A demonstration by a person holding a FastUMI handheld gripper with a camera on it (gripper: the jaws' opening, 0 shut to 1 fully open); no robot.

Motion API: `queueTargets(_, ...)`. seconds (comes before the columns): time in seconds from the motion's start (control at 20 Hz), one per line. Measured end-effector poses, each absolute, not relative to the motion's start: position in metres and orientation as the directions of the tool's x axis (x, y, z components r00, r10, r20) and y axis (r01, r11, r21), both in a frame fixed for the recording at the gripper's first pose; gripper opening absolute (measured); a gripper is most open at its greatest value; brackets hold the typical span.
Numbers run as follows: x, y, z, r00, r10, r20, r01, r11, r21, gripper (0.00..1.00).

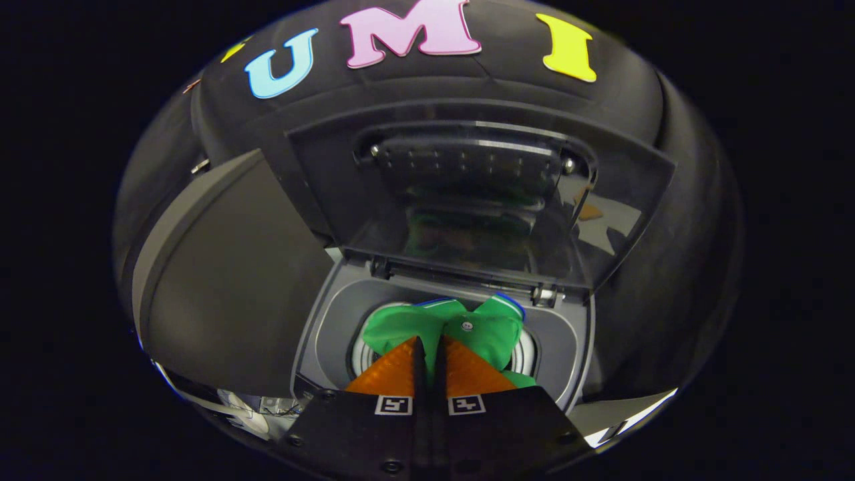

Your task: Put the clothes into the washing machine and then close the washing machine lid.

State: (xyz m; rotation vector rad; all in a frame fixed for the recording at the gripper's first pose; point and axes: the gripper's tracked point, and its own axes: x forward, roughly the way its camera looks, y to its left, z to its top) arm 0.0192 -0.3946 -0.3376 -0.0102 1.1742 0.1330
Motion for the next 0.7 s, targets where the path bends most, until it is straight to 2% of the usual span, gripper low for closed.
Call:
queueTargets(0.4,0.012,-0.409,-0.408,0.318,0.009,-0.948,-0.111,0.993,-0.028,0.05)
queueTargets(0.7,-0.002,-0.413,-0.428,0.285,-0.031,-0.958,-0.134,0.988,-0.072,0.06)
